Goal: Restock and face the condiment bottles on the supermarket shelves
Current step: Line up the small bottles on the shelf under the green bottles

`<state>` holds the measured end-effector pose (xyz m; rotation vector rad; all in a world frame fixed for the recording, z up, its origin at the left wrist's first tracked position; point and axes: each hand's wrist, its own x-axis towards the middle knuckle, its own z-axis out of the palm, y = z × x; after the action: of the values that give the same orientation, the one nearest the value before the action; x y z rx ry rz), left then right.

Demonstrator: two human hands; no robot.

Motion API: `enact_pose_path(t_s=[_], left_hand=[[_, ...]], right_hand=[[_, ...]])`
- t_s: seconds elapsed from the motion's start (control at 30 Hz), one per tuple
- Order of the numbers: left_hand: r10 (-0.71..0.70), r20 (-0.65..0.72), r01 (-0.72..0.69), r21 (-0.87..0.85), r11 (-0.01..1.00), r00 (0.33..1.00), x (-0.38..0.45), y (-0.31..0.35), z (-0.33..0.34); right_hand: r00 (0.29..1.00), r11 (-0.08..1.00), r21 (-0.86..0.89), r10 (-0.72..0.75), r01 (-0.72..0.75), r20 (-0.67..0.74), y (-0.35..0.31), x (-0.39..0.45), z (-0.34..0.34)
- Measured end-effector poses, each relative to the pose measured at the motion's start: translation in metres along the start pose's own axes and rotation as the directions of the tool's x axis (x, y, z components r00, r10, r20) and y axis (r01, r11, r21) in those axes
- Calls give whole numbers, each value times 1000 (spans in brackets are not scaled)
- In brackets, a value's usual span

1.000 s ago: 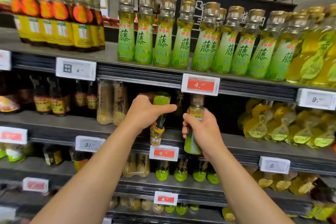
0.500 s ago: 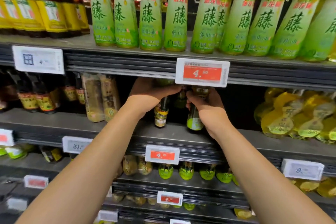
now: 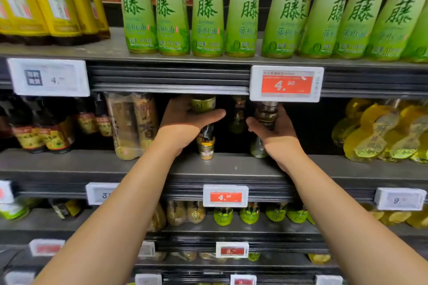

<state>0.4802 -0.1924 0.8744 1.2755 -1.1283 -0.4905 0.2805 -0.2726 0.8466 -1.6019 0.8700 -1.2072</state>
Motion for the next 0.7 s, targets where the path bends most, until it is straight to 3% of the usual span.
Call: enact_pose_path(t_s=[0.17, 0.23, 0.27, 0.3, 0.37, 0.4, 0.47, 0.57, 0.7], left_hand=[[25, 48, -22, -51, 998, 999, -5, 0, -4], [41, 73, -35, -79, 996, 996, -7, -2, -5], [49, 96, -38, -112, 993, 994, -10, -3, -6], [59, 118, -41, -150, 988, 991, -13, -3, -5], [93, 152, -69, -156, 985, 984, -20, -4, -5], [120, 166, -102, -113, 988, 979, -24, -4, -4], [209, 194, -209, -17, 978, 959, -32, -3, -2], [331, 183, -328, -46, 944, 926, -41, -5, -3], [392, 158, -387, -67, 920, 906, -51, -8, -3]], right_hand=[[995, 933, -347, 86, -97, -46, -6, -29, -23], [983, 758, -653, -111, -11, -146, -10, -62, -33], [958, 702, -709, -244, 68, -149, -13, -81, -31], [943, 721, -680, -304, 136, -133, -16, -96, -24], [981, 890, -439, -174, 123, -79, -22, -110, 0], [999, 948, -316, -34, 26, -21, -24, -109, 13], [968, 966, -131, 236, -224, 89, -32, -96, 32], [851, 809, 285, 438, -514, 289, -46, -70, 43], [786, 623, 481, 467, -617, 405, -47, -50, 54]])
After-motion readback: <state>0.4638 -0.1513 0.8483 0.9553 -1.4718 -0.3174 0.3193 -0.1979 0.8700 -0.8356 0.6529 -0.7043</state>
